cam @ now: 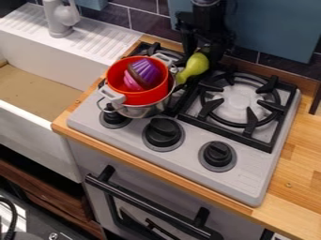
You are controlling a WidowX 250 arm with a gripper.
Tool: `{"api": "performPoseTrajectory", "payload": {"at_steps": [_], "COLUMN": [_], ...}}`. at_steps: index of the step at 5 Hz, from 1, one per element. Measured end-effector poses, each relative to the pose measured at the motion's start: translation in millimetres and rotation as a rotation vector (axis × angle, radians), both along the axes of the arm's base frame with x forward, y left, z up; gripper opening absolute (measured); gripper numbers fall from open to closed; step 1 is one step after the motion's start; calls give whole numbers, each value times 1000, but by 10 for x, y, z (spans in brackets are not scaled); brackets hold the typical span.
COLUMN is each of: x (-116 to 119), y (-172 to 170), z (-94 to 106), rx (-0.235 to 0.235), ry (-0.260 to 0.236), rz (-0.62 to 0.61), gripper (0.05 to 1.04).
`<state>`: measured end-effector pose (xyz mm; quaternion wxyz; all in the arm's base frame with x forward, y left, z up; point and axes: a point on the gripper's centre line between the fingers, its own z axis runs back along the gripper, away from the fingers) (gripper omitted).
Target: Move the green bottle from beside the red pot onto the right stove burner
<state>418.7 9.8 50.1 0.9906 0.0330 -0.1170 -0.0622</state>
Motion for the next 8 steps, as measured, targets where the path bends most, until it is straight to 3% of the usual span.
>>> {"api": "performPoseTrajectory", "payload": {"at_steps": [1,3,4,6,8], "x": [15,5,-65,-142,-437], "y": [5,-17,-79,-343,-713], "z": [-18,-30,22,360,244], "rx": [24,22,-7,-70,-84], "ry": [-15,-15,16,-17,26], "rz": [-6,-12,18,30,-1], "gripper": [596,596,596,596,596]}}
